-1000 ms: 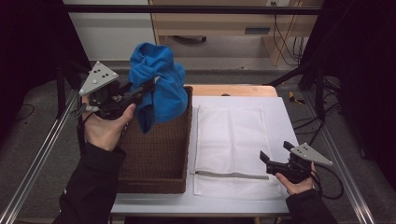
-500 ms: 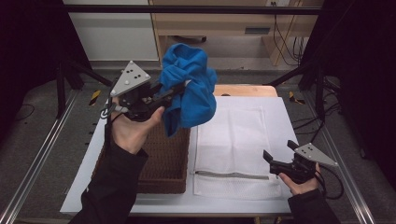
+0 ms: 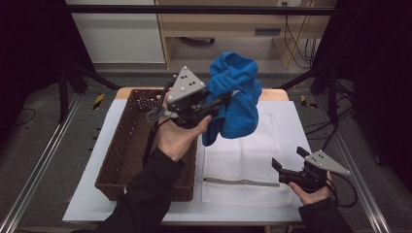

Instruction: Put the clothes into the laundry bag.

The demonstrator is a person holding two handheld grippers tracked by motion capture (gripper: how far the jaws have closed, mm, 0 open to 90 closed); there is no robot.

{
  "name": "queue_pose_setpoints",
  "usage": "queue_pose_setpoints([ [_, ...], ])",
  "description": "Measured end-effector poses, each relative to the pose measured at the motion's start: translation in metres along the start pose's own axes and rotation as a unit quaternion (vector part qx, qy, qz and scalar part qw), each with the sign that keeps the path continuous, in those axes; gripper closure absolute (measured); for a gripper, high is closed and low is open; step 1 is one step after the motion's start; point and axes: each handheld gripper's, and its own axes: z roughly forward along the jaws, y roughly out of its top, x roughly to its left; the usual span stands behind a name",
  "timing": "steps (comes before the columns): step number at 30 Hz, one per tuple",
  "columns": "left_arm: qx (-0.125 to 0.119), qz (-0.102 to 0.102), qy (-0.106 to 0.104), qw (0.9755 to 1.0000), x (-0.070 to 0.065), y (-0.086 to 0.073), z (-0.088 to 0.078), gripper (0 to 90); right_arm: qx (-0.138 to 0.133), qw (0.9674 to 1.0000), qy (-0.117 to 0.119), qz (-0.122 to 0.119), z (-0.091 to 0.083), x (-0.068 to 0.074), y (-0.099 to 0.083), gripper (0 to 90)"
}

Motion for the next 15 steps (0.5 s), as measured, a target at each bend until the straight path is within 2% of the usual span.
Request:
queue_pose_setpoints([
  [2,0.01,-0.001,-0.006,0.9999,-0.002,-0.008,0.015,72.5,-0.001,1.0,0.003,0.002,0.0,0.001,0.0,3.1],
  [3,0.01,-0.001,-0.006,0.9999,-0.002,-0.008,0.015,72.4,-0.001,1.0,0.003,0.002,0.0,0.001,0.0,3.1],
  [4,0.016,-0.005,-0.01,0.9998,-0.003,-0.014,0.024,72.4,0.002,1.0,0.001,-0.001,-0.001,0.001,-0.001,3.1],
  [5,0.016,-0.005,-0.01,0.9998,-0.003,-0.014,0.024,72.3,0.002,1.0,0.001,-0.001,-0.001,0.001,-0.001,3.1],
  [6,0.024,-0.006,-0.012,0.9996,-0.003,-0.021,0.034,72.3,0.001,1.0,0.002,0.002,-0.002,0.0,-0.003,3.2],
  [9,0.036,-0.008,-0.015,0.9992,-0.004,-0.029,0.042,72.2,0.004,1.0,0.002,-0.001,-0.003,0.0,-0.005,3.1],
  [11,0.049,-0.012,-0.018,0.9986,-0.003,-0.042,0.055,72.2,0.005,1.0,0.005,0.0,-0.003,0.0,-0.006,3.1],
  [13,0.054,-0.012,-0.018,0.9983,-0.002,-0.047,0.059,72.1,0.006,1.0,0.007,0.0,-0.003,0.001,-0.007,3.1],
  [15,0.063,-0.018,-0.019,0.9977,-0.001,-0.059,0.069,72.0,0.01,0.9999,0.009,-0.002,-0.002,0.002,-0.008,3.1],
])
